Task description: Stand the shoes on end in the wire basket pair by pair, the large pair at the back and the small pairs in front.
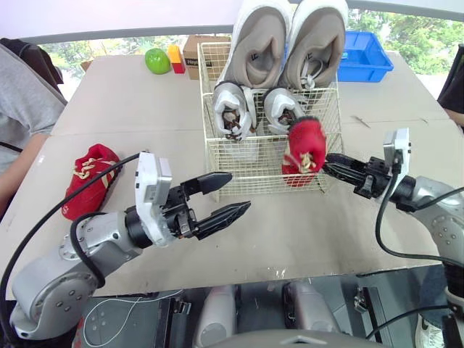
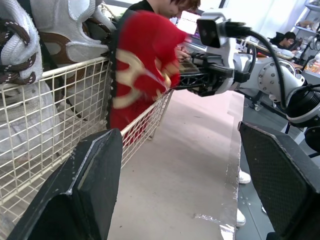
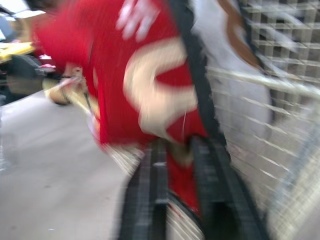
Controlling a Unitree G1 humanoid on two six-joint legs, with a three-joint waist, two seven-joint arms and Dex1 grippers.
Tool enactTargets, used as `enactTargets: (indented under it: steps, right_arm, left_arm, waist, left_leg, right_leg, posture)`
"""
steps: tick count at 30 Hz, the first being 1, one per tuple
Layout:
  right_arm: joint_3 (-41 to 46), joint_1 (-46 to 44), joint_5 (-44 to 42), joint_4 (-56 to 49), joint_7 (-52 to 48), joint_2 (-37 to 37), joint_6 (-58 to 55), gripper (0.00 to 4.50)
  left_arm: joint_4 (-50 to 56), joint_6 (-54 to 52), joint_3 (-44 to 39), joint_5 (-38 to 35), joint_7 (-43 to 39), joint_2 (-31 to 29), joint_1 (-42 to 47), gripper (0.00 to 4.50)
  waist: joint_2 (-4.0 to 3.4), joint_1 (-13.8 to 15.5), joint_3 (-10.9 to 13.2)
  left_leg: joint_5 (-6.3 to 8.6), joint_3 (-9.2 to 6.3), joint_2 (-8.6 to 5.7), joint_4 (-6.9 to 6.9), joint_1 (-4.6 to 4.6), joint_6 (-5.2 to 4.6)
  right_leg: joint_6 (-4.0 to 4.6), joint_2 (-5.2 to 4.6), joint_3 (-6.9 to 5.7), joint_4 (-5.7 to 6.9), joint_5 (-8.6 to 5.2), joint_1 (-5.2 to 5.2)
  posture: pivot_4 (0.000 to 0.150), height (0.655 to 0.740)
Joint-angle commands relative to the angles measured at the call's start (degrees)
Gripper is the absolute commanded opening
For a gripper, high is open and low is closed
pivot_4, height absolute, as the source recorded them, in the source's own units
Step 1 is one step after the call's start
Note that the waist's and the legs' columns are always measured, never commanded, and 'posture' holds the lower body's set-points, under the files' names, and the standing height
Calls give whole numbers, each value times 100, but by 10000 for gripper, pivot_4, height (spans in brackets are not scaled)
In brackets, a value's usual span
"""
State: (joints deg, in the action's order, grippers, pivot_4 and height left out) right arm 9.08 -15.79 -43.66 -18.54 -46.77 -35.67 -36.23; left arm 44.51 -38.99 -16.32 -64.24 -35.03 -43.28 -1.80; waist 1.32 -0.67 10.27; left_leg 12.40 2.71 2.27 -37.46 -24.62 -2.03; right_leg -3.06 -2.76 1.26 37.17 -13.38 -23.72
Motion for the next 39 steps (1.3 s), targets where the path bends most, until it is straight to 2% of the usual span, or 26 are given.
enactTargets:
  steps: [1, 2, 6, 9, 12, 14, 16, 20, 22, 24, 26, 30, 34, 39]
  right_arm:
    - [404, 60, -17, -213, 428, -102, -109, 28168]
    - [537, 157, -75, -402, 388, -196, -100, 32172]
    - [1039, 463, -380, -957, 89, -615, -127, 32172]
    - [1455, 518, -913, -1301, -300, -973, -120, 32172]
    - [1179, -266, -1616, -1683, -202, -1191, -364, 32172]
    - [690, -847, -1757, -1828, -75, -1153, -512, 32172]
    - [181, -1239, -1462, -1817, -75, -1094, -527, 32172]
    - [-387, -1424, -1316, -1827, -426, -979, -421, 43509]
    - [-483, -1380, -1240, -1823, -594, -1023, -367, 43509]
    - [-525, -1251, -1041, -1831, -785, -1090, -203, 43509]
    - [-495, -1109, -959, -1916, -832, -1100, -117, 43509]
    - [-441, -828, -827, -2068, -804, -1111, 12, 43509]
    - [-249, -499, -869, -2322, -559, -1152, -15, 43509]
    - [11, -254, -1088, -2599, -243, -1269, -158, 43509]
  left_arm:
    - [114, 172, -83, 48, -124, -30, -67, 40145]
    - [89, 210, -119, 75, -180, -17, -148, 40145]
    - [-12, 330, -234, 87, -193, 89, -370, 40145]
    - [-111, 422, -399, 146, -113, 182, -513, 40145]
    - [-370, 447, -778, -28, 371, 373, -580, 40145]
    - [-776, 433, -1262, 43, 348, 297, -731, 40145]
    - [-1538, 415, -1885, 254, 90, 20, -872, 40145]
    - [-3040, 87, -2782, 491, -792, -960, -1076, 40145]
    - [-3408, -65, -2930, 514, -1072, -1246, -1064, 40145]
    - [-4408, -50, -2985, 962, -1641, -1899, -985, 40145]
    - [-5745, 103, -2599, 1543, -2163, -2617, -617, 40145]
    - [-7692, 839, -1203, 2746, -2667, -3160, 759, 40145]
    - [-9355, 1349, 85, 3958, -2899, -3061, 2580, 40145]
    - [-10795, 2065, 1126, 5136, -3269, -2551, 4124, 40145]
  waist:
    - [0, 5, 0]
    - [2, 13, -1]
    - [-1, 77, 0]
    - [-7, 97, 0]
    - [-10, 10, -1]
    - [-6, -31, -3]
    - [-5, -24, -4]
    - [1, 9, -4]
    - [-1, 37, -3]
    - [15, 70, -5]
    - [36, 77, -14]
    - [20, 113, -16]
    - [33, 140, -22]
    - [43, 171, -26]
  left_leg:
    - [0, 0, 0, -1, -1, 0]
    - [0, 0, 0, -1, 0, 0]
    - [0, 1, -1, -4, -3, -1]
    - [0, 0, 0, -2, -3, -1]
    - [0, 1, 4, 0, 1, -1]
    - [0, -7, 11, 0, 3, -1]
    - [0, -8, 13, 4, 9, -1]
    - [0, -6, 13, 4, -9, 0]
    - [0, -4, 14, 9, -18, 0]
    - [3, 3, 3, 9, -19, -4]
    - [3, 2, 2, 8, -23, -5]
    - [5, 11, 7, 17, -10, -3]
    - [4, 19, 10, 24, -28, -3]
    - [4, 36, -1, 20, -39, -3]
  right_leg:
    - [0, -1, 0, 0, 0, 0]
    - [0, -2, 1, 0, 0, 1]
    - [0, -10, 0, -4, 0, 4]
    - [-1, -11, 1, -5, -1, 3]
    - [0, -4, 2, -6, 0, 3]
    - [3, 8, -5, -6, 2, 3]
    - [6, 10, -9, -5, 3, 3]
    - [9, 9, -29, -6, 2, -10]
    - [11, -19, -32, -18, -2, -16]
    - [8, -40, -28, -28, -3, -15]
    - [8, -39, -35, -34, -2, -16]
    - [10, -53, -50, -33, -1, -18]
    - [11, -51, -62, -28, 0, -30]
    - [-4, -39, -75, -25, 8, -32]
  posture:
    - [1500, 7400]
    - [1500, 7400]
    - [1500, 7400]
    - [1500, 7400]
    - [1500, 7400]
    - [1500, 7400]
    - [1500, 7400]
    - [1500, 7400]
    - [1500, 7400]
    - [1500, 7400]
    - [1500, 7400]
    - [1500, 7400]
    - [1500, 7400]
    - [1500, 7400]
